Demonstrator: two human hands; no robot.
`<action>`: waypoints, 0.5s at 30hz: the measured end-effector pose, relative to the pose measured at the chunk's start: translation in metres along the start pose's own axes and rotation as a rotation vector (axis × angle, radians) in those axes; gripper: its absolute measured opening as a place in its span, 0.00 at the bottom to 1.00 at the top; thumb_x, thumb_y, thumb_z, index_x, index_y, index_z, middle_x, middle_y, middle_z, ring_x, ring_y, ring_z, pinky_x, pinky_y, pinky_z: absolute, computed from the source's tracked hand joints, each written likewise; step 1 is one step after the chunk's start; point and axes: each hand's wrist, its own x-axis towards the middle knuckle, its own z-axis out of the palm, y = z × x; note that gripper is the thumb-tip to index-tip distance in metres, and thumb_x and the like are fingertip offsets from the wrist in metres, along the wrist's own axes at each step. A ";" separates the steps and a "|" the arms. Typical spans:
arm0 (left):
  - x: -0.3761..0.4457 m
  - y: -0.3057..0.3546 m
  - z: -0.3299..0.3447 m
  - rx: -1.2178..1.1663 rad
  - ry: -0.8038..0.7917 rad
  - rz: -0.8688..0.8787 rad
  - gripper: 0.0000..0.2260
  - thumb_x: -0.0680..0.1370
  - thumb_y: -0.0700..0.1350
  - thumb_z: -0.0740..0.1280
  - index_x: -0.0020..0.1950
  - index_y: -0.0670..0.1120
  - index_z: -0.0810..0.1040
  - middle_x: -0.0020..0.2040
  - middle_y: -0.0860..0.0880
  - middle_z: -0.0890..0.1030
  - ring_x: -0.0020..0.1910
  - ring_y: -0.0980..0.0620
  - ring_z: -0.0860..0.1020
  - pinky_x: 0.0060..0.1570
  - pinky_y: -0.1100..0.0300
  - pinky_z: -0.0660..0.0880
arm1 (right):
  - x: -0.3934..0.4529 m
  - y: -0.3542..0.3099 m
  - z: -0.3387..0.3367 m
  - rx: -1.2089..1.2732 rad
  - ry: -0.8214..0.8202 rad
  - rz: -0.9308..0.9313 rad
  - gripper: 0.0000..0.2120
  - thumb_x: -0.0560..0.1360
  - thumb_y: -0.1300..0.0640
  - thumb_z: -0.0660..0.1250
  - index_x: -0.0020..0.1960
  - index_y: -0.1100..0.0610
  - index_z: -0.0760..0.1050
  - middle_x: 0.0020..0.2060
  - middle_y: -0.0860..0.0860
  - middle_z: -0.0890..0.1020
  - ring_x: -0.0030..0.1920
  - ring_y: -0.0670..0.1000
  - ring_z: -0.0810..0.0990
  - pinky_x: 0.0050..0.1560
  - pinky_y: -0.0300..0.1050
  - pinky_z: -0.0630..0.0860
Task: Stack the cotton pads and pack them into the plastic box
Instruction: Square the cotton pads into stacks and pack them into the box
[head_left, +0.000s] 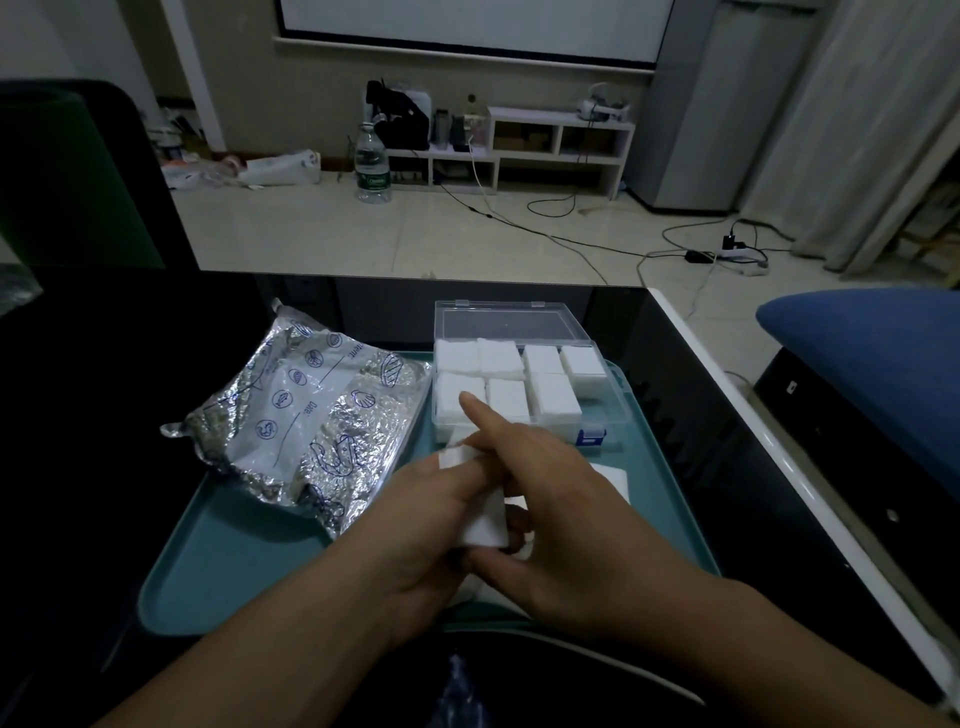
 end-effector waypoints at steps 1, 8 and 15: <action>0.000 0.000 0.000 0.001 0.007 0.007 0.05 0.72 0.41 0.69 0.45 0.43 0.82 0.42 0.39 0.77 0.34 0.47 0.75 0.33 0.59 0.70 | 0.000 0.000 0.000 0.002 0.012 0.000 0.47 0.71 0.48 0.73 0.79 0.49 0.47 0.63 0.46 0.72 0.63 0.46 0.69 0.65 0.46 0.69; 0.003 0.001 0.001 -0.033 0.026 -0.041 0.13 0.76 0.51 0.67 0.54 0.45 0.83 0.41 0.43 0.81 0.36 0.45 0.76 0.33 0.57 0.71 | 0.001 0.002 -0.002 0.066 0.052 0.030 0.49 0.69 0.47 0.75 0.79 0.46 0.47 0.62 0.37 0.66 0.63 0.40 0.66 0.65 0.33 0.65; 0.006 0.012 -0.002 -0.138 0.152 -0.062 0.21 0.81 0.59 0.57 0.59 0.44 0.77 0.38 0.43 0.81 0.28 0.48 0.78 0.30 0.56 0.77 | -0.001 0.019 -0.039 0.143 0.048 0.286 0.37 0.68 0.36 0.67 0.74 0.36 0.57 0.60 0.33 0.72 0.61 0.32 0.69 0.60 0.30 0.66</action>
